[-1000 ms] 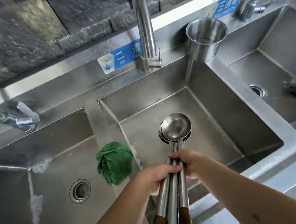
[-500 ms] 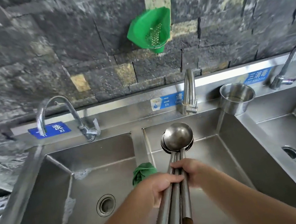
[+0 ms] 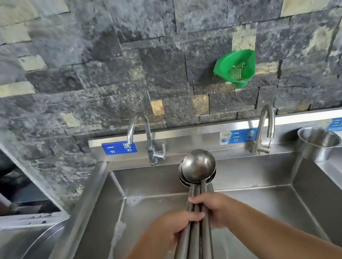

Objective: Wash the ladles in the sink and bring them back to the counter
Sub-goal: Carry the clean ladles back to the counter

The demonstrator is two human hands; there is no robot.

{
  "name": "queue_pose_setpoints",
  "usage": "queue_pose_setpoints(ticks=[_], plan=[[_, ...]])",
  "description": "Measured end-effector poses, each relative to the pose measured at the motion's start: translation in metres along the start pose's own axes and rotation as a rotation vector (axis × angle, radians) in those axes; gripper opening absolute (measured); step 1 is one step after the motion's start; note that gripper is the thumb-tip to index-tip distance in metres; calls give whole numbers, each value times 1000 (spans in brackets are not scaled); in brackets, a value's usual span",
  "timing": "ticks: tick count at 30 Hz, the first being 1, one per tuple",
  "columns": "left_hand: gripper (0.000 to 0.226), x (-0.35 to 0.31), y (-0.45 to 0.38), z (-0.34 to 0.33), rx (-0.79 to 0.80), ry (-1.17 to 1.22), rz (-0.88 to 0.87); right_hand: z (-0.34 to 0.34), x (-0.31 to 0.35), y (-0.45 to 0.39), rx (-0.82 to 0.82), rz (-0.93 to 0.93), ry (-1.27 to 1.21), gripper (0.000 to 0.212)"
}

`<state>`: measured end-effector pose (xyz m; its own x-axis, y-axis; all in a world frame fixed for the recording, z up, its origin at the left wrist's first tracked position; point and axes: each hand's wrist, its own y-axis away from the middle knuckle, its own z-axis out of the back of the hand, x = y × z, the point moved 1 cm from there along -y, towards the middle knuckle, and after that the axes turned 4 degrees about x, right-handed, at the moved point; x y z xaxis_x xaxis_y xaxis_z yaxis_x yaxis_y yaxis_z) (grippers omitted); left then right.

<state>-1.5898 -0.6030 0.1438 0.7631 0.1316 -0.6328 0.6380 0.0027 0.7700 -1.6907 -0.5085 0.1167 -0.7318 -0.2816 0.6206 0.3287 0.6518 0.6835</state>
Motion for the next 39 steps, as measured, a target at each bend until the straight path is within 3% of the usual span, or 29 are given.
queue_pose_setpoints(ticks=[12, 15, 18, 20, 25, 28, 30, 33, 36, 39], plan=[[26, 132, 129, 116, -215, 213, -83, -198, -77, -33, 130, -76, 254, 22], [44, 165, 162, 141, -274, 249, -104, -251, -98, -38, 211, -128, 324, 26], [24, 197, 198, 160, -353, 308, -126, -303, -117, -41, 318, -170, 392, 38], [24, 216, 216, 170, -407, 409, -117, -334, -130, -42, 361, -206, 447, 35], [23, 259, 247, 191, -505, 638, -147, -398, -160, -59, 444, -271, 617, 21], [39, 276, 270, 199, -645, 721, -103, -437, -178, -65, 533, -326, 737, 17], [48, 289, 279, 206, -716, 783, -97, -459, -187, -66, 590, -362, 788, 17], [41, 307, 295, 206, -825, 877, -92, -489, -208, -66, 679, -438, 856, 18], [55, 333, 308, 196, -900, 992, -103, -513, -235, -60, 769, -484, 971, 21], [44, 358, 327, 180, -997, 1051, -93, -531, -267, -42, 859, -527, 1056, 21]])
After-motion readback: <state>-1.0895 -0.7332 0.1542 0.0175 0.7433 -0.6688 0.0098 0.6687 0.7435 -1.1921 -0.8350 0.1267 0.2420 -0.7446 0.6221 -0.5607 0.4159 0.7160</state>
